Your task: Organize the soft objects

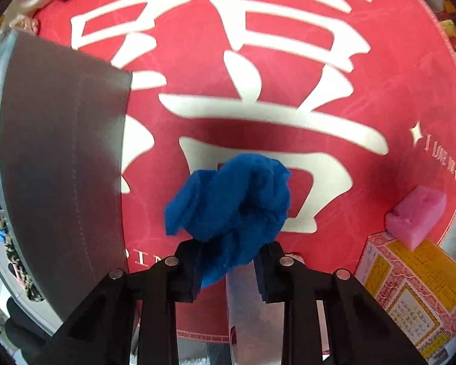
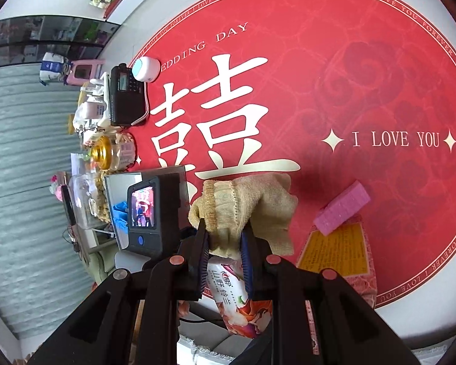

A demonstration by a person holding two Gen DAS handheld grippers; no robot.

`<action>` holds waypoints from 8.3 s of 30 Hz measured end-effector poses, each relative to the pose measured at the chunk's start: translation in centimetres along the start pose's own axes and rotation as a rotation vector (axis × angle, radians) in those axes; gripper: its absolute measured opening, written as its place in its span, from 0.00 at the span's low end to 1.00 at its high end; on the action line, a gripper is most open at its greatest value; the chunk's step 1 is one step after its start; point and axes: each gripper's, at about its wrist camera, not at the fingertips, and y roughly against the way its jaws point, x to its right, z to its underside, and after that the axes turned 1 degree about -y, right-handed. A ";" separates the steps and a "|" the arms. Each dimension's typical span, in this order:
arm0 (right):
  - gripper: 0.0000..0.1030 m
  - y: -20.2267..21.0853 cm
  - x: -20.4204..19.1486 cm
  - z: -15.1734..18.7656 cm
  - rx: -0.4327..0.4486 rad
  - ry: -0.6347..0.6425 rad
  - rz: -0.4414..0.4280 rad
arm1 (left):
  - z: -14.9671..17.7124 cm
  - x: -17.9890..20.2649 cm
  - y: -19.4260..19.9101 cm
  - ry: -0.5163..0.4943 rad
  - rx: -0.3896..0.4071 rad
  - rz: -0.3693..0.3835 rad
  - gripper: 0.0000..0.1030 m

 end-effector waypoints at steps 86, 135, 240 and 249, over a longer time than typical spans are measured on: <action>0.20 -0.2 -14.4 21.0 -0.073 0.405 0.326 | 24.9 -13.6 15.4 -0.022 0.497 0.158 0.28; 0.20 -10.4 -26.7 9.6 -0.107 0.557 0.322 | 16.3 -24.2 12.9 0.427 0.438 0.095 0.28; 0.72 -15.1 -27.0 7.3 -0.135 0.647 0.413 | 13.9 -24.0 10.8 0.436 0.431 0.065 0.92; 1.00 -12.3 -27.3 9.0 -0.077 0.679 0.398 | 15.7 -23.8 12.9 0.419 0.491 0.008 0.92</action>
